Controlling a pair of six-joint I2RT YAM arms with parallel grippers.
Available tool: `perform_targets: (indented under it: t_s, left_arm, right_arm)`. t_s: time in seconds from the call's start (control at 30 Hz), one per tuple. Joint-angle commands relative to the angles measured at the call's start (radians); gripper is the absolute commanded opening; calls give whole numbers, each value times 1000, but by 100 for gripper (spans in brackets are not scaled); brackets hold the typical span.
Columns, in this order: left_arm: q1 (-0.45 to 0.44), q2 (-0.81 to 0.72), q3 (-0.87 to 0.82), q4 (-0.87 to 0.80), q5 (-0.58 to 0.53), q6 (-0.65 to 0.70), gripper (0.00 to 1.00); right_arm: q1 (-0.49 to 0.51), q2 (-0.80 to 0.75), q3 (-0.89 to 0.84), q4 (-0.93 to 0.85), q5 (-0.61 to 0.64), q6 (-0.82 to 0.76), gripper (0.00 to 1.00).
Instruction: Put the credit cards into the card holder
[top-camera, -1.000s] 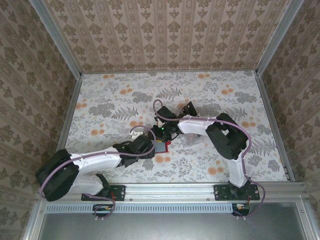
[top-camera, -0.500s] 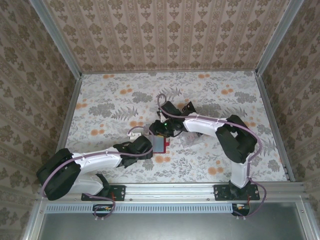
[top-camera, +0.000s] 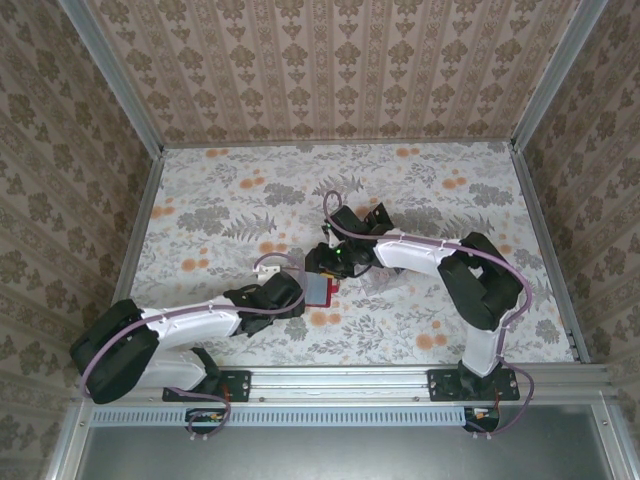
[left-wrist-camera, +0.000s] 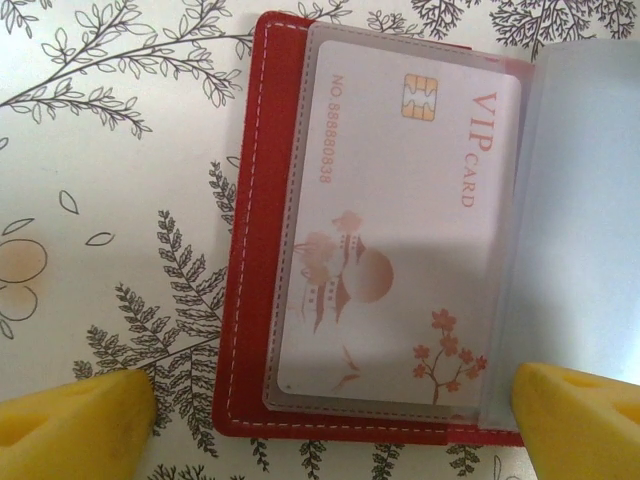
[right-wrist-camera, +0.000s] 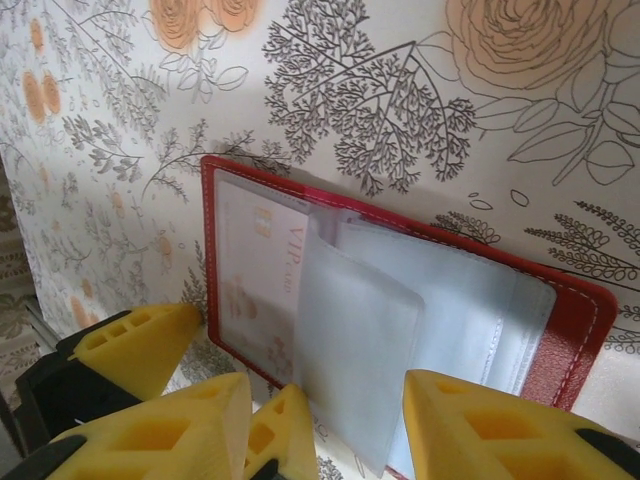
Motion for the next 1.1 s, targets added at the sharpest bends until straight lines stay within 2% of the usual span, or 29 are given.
perform_targets:
  t_s: [0.0,0.4,1.07]
  left_arm:
    - [19,8,-44,-26,9,-20,95]
    - [26,11,-53,-10,16,-18,95]
    - [38,-48,-67,-14,20,-3,95]
  right_arm:
    - [3,27,-21,8,23,22,47]
    - [20,92,7,34,-6,30,47]
    - [59,82,87,9,-13,37,44]
